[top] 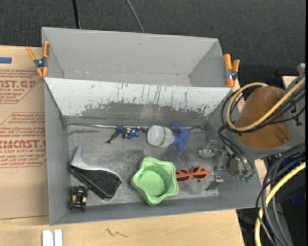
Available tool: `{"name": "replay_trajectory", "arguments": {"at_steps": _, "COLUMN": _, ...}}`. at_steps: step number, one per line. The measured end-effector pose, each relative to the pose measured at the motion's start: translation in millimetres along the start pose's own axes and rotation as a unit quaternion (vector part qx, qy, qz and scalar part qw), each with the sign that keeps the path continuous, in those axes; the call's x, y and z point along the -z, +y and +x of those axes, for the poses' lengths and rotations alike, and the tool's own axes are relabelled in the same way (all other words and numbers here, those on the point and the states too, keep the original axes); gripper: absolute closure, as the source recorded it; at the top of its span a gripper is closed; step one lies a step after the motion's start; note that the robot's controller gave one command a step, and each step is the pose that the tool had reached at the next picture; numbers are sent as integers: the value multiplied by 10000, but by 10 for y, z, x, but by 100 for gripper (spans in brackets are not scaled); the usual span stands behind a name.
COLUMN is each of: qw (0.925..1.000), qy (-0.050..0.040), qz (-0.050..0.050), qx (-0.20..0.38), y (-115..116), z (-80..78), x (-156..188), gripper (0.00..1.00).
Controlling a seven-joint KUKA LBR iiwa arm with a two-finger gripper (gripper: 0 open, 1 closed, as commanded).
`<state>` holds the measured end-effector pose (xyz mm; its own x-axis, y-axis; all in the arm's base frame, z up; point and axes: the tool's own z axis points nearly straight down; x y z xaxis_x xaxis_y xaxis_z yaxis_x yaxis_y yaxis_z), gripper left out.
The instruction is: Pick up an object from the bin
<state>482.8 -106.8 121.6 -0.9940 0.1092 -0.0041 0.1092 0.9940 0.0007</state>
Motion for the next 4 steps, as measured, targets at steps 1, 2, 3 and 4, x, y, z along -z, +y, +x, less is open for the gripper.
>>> {"name": "replay_trajectory", "arguments": {"at_steps": 1, "qw": 10000, "qy": 40, "qz": 0, "qx": -69, "y": 57, "z": 25, "x": -283, "gripper": 0}}
{"name": "replay_trajectory", "arguments": {"at_steps": 2, "qw": 10000, "qy": 8, "qz": -1, "qx": -10, "y": 253, "z": 48, "x": 184, "gripper": 0}}
{"name": "replay_trajectory", "arguments": {"at_steps": 3, "qw": 9996, "qy": -8, "qz": 3, "qx": 286, "y": 317, "z": -85, "x": -505, "gripper": 0}}
{"name": "replay_trajectory", "arguments": {"at_steps": 4, "qw": 9994, "qy": 148, "qz": -4, "qx": 306, "y": 317, "z": -31, "x": -464, "gripper": 100}}
